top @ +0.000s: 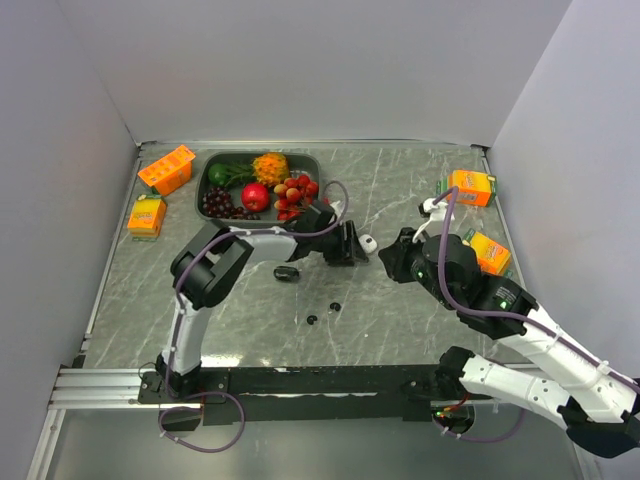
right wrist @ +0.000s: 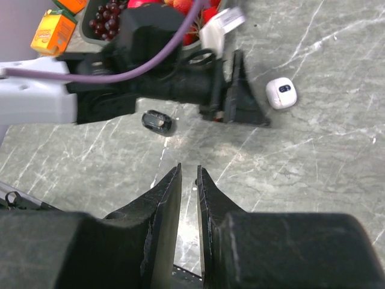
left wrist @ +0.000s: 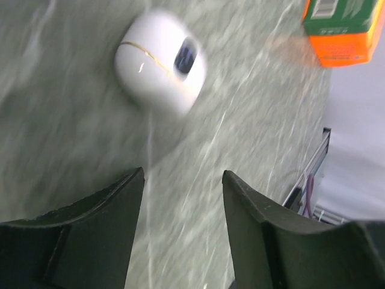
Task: Insert the wireless bluetooth earbuds into the charging case
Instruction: Place the charging case at the center of the board, then pick up the charging case at the center of the board.
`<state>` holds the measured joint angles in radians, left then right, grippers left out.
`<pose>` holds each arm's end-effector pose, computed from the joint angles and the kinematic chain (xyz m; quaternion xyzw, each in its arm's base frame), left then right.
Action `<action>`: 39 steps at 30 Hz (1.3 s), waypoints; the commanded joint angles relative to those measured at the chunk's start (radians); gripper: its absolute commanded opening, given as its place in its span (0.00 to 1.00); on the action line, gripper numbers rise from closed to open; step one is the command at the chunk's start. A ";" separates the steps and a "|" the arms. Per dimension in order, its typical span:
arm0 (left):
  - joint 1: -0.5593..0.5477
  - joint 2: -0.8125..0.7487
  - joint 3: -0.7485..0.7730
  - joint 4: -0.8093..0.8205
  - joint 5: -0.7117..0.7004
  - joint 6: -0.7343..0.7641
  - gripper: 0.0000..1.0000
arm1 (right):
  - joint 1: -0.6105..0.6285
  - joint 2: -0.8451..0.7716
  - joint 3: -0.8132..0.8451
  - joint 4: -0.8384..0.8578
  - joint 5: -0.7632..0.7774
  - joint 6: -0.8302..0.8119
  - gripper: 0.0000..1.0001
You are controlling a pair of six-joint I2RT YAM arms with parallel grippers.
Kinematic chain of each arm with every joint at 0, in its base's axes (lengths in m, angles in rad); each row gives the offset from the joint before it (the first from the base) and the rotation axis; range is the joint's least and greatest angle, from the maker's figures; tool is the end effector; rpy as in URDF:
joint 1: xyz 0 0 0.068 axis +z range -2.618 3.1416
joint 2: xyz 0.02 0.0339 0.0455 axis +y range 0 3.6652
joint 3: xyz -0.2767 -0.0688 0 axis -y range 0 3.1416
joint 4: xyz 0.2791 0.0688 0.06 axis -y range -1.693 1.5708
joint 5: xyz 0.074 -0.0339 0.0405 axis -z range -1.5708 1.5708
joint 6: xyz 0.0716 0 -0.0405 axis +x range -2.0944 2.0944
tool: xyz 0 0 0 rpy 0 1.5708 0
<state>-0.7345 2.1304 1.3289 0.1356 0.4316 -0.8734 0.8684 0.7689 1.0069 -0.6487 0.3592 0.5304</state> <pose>0.3610 -0.3664 0.1033 0.0324 0.8829 -0.4411 0.1576 0.1533 0.1421 0.3737 -0.0419 0.8277 0.2328 0.5088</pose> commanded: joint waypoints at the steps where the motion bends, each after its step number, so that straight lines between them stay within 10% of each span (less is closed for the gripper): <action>1: -0.002 -0.177 -0.127 -0.024 -0.054 -0.004 0.61 | -0.005 -0.022 -0.011 0.006 0.021 0.016 0.25; 11: -0.077 -0.722 -0.428 -0.190 -0.391 0.056 0.62 | -0.008 -0.016 -0.066 0.058 0.017 0.007 0.28; 16: -0.157 -1.077 -0.644 -0.341 -0.927 -0.111 0.96 | -0.008 0.038 -0.139 0.159 -0.060 -0.024 0.40; 22: -0.128 -1.355 -0.842 -0.317 -0.904 -0.185 0.96 | -0.006 0.223 -0.116 0.172 -0.200 -0.041 0.48; 39: -0.054 -0.776 -0.574 -0.413 -0.728 0.071 0.96 | -0.005 0.185 -0.129 0.149 -0.186 0.011 0.46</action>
<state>-0.7914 1.2644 0.6781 -0.2451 -0.3248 -0.8410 0.8658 0.9997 0.8696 -0.5095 0.1596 0.5308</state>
